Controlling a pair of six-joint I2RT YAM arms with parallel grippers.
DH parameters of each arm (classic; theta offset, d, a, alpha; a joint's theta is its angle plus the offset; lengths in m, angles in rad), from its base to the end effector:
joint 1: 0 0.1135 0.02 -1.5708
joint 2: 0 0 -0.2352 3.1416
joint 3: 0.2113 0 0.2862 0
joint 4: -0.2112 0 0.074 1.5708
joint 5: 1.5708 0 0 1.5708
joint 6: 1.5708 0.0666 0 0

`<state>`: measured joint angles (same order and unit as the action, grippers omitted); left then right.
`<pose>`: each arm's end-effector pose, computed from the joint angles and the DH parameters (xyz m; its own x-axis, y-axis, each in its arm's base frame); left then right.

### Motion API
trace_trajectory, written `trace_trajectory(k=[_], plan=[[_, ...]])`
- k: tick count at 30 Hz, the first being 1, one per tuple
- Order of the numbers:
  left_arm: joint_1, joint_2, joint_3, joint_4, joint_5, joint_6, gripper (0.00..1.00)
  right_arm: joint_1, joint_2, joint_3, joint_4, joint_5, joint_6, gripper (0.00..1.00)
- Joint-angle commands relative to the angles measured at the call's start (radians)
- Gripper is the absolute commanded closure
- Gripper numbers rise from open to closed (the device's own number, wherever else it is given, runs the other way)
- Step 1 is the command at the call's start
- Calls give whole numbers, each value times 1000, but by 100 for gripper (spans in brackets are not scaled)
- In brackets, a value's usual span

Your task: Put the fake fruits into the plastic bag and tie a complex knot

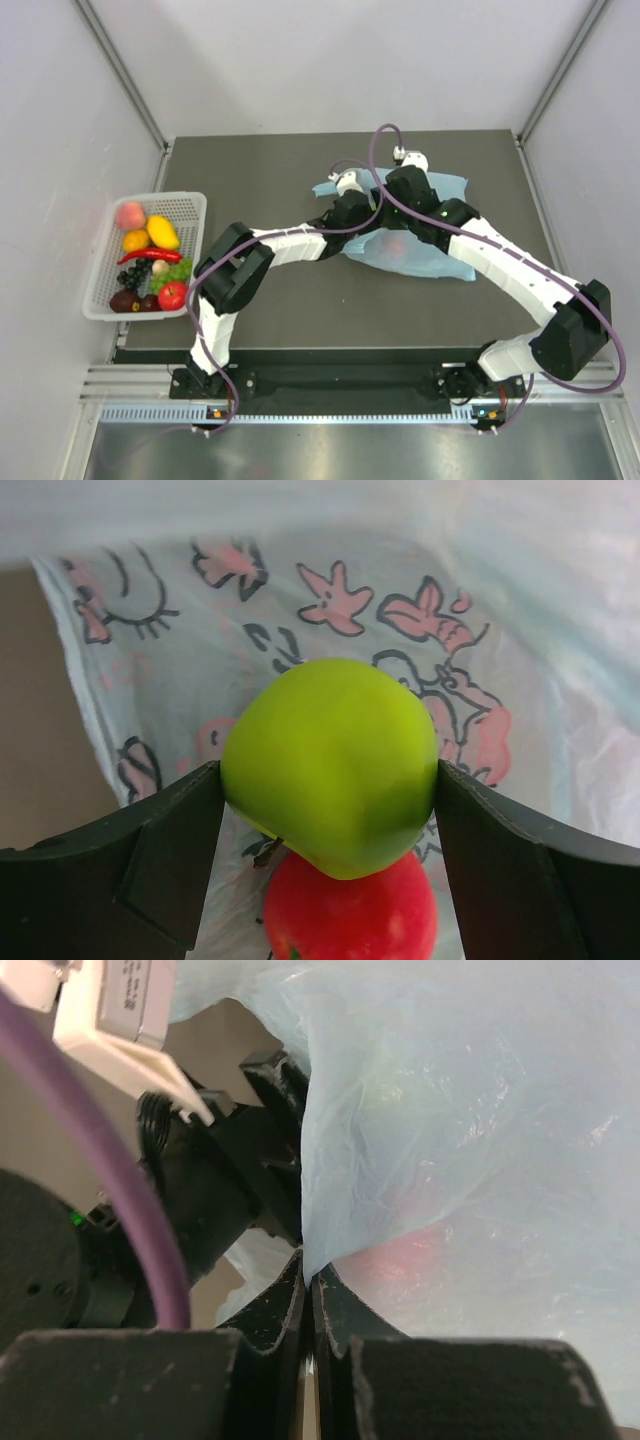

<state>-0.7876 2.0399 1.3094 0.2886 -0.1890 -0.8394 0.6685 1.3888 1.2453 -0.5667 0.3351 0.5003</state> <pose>0.3622 -0.3461 0.1217 -0.6303 -0.4029 -0.6636 0.1604 0.7687 -0.6191 0.3014 0.2101 0.2750 -0.6358 0.0751 -0.7682 -0.0965 0.9797 0.1756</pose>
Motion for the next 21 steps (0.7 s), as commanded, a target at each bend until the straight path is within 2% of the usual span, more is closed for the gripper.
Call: trace_trajectory(k=[1,3,4,12,16,17,21], plan=[[-7,-26,48,70,-1,25,16,-32,-22,16,48,12,7,100],[-7,-46,48,29,-6,46,3,-46,-25,13,48,7,6,100],[-7,-53,48,15,-9,54,1,-49,-25,11,51,5,4,100],[-7,-170,37,-159,-46,132,1,-87,-37,-12,57,-7,-8,100],[-7,-236,44,-284,-21,210,1,-102,-43,-18,59,-11,-16,100],[-7,-247,53,-368,-24,230,1,-106,-43,-20,59,-11,-17,100],[-6,-331,48,-512,-62,266,1,-122,-45,-27,65,-19,-23,100]])
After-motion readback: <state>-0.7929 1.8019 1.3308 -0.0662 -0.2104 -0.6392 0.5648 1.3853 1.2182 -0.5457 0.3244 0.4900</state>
